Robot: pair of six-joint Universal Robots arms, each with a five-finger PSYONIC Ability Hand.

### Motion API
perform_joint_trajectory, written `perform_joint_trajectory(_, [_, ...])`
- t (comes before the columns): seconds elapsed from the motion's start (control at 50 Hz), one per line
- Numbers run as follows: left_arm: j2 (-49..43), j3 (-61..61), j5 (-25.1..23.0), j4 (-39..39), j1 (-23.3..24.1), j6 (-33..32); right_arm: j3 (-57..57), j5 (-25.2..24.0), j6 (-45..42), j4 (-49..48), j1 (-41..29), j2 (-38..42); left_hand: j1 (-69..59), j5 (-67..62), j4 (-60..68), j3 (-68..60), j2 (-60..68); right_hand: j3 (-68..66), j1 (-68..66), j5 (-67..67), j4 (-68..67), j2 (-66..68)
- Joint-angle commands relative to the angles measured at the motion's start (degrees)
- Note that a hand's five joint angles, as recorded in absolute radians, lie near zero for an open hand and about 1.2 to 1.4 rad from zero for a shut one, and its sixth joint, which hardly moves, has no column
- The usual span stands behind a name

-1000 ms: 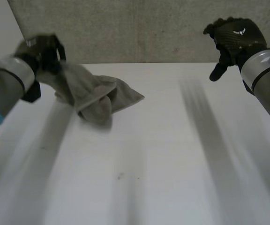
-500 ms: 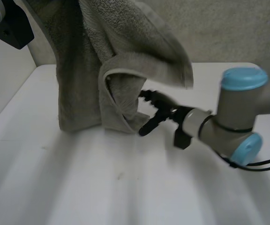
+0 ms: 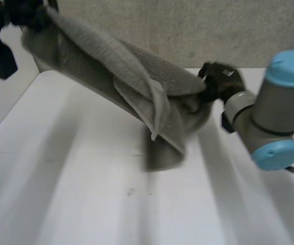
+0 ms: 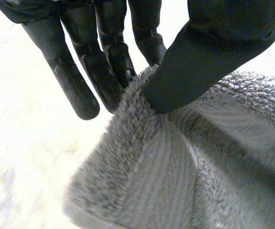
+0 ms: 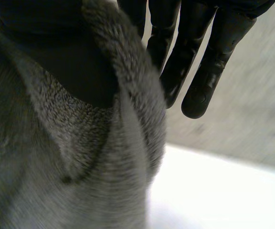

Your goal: Fold the laundry

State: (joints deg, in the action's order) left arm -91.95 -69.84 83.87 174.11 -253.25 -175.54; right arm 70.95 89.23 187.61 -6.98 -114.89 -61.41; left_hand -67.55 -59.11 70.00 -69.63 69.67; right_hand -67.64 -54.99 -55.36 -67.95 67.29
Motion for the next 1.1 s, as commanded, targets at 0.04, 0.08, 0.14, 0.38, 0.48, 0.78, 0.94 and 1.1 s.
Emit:
perform_joint_trajectory(0.04, [-5.0, -9.9, 0.1, 3.1, -2.7, 0.0, 3.7, -3.4, -7.6, -3.4, 1.1, -10.9, -12.5, -10.9, 10.0, -10.4, 10.3, -12.4, -25.0, -14.6, -12.0, 12.7])
perform_joint_trajectory(0.08, [-6.8, -11.8, 0.2, 5.0, -2.6, 0.0, 4.2, -4.8, -9.3, -1.8, 0.8, -11.5, -12.5, -10.9, 10.0, -10.4, 10.3, -12.4, -25.0, -14.6, -12.0, 12.7])
perform_joint_trajectory(0.14, [-10.9, -15.6, 0.2, 8.2, -2.7, 0.0, 4.9, -7.1, -13.2, 0.6, -1.6, -10.7, -12.5, -10.9, 10.0, -10.4, 10.3, -12.4, -25.0, -14.6, -12.0, 12.7])
perform_joint_trajectory(0.38, [-25.0, -22.2, 0.0, 10.2, -2.2, 0.2, 4.9, -6.2, -27.1, 3.4, -9.0, 0.5, -3.2, -1.7, 0.8, -1.1, 1.1, -12.4, -25.0, -14.6, -12.0, 12.7])
perform_joint_trajectory(0.48, [-24.8, -21.6, 0.0, 12.0, -2.7, -0.2, 3.9, -4.5, -27.5, 4.0, -9.0, 2.9, 25.9, 27.4, -28.3, 28.0, -28.0, -12.4, -25.0, -14.6, -12.0, 12.7])
perform_joint_trajectory(0.78, [-4.2, -30.9, -1.0, 12.4, 5.4, -0.9, 1.4, -0.1, -27.7, 3.3, -8.2, 5.2, 46.1, 47.6, -48.5, 48.2, -48.2, -12.4, -25.0, -14.6, -12.0, 12.7])
perform_joint_trajectory(0.94, [-2.3, -36.2, -5.0, 12.3, 14.8, -10.0, 0.7, 0.0, -27.7, 3.4, -8.0, 7.5, 45.1, 46.6, -47.5, 47.1, -47.2, -12.4, -25.0, -14.6, -12.0, 12.7])
perform_joint_trajectory(1.1, [-8.9, -38.1, -4.9, 12.0, 17.3, -25.6, 0.9, 0.0, -27.7, 3.5, -7.9, 7.0, 33.5, 35.1, -35.9, 35.6, -35.6, -12.4, -25.0, -14.6, -12.0, 12.7])
